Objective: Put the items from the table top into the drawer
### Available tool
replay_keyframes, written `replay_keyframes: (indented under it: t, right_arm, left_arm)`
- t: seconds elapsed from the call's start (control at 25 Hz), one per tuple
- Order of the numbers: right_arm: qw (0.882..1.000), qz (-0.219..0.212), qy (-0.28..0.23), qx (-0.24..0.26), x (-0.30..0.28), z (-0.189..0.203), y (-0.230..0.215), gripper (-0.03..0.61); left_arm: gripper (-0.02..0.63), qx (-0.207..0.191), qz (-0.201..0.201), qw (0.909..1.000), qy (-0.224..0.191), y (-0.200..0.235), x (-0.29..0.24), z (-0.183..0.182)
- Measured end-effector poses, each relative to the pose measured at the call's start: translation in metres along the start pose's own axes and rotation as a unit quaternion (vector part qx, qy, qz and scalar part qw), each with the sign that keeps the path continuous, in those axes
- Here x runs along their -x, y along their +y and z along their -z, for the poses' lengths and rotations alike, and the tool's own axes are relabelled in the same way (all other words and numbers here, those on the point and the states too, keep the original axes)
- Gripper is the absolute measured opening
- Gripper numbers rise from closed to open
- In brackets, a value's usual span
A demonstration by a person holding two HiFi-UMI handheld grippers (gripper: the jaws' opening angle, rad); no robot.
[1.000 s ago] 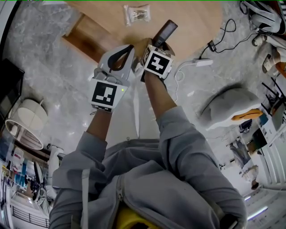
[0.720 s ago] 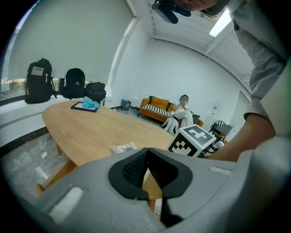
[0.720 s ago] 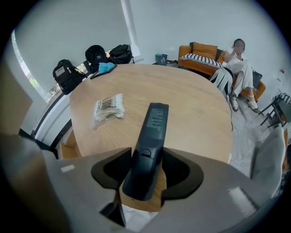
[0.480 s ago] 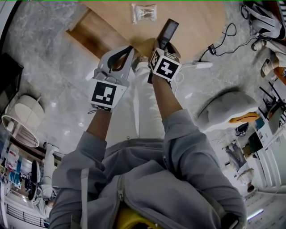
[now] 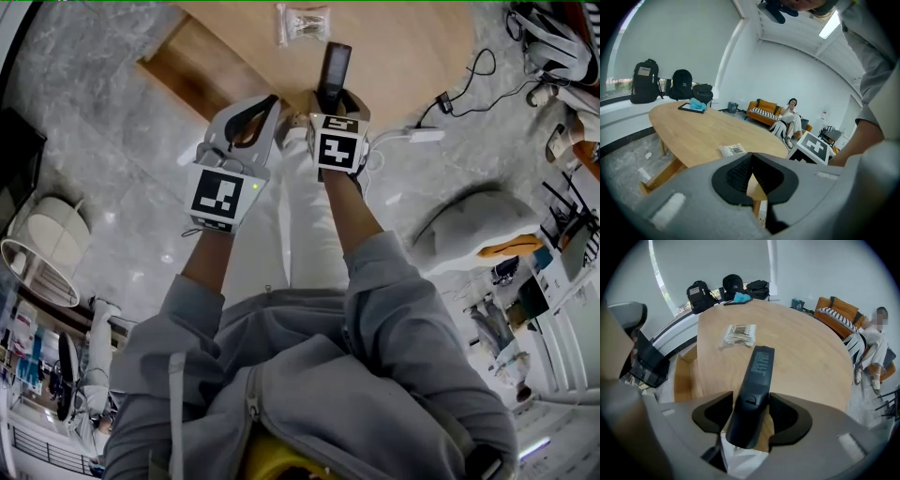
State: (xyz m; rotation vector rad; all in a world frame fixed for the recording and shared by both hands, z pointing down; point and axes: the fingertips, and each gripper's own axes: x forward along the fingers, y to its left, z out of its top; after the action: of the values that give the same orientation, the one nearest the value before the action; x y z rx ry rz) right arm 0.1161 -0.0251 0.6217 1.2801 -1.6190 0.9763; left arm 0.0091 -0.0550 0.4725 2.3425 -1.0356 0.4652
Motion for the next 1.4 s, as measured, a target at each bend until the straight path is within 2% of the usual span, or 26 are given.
replay_keyframes:
  t: [0.2,0.4,0.72,1.04,1.2,1.4]
  right_arm:
    - [0.998,0.012,0.002,-0.056,-0.005,-0.002,-0.005,0.271]
    - [0.997,0.026,0.010,-0.069,-0.006,-0.008,-0.003,0.196]
    - [1.000,0.021,0.004,-0.023,0.003,-0.005,-0.005,0.190]
    - [0.999,0.021,-0.023,-0.024,0.036,-0.003,-0.002,0.190]
    - [0.999,0.003,-0.040,0.000,0.054,-0.007,0.018,0.190]
    - [0.997,-0.029,-0.051,0.050,0.061,-0.016,0.062,0.190]
  left_arm:
    - [0.000,0.003,0.001,1.0000,0.003,-0.003,-0.004,0.002]
    - [0.000,0.007,0.000,1.0000,0.001,0.000,-0.004,0.004]
    - [0.000,0.013,0.001,0.9999,-0.003,-0.003,-0.001,0.005]
    - [0.000,0.016,-0.007,0.9998,-0.008,0.001,0.006,0.007]
    - [0.000,0.019,-0.017,0.9996,-0.012,0.005,0.013,0.008]
    - [0.000,0.033,-0.041,0.9985,-0.015,0.023,0.031,0.015]
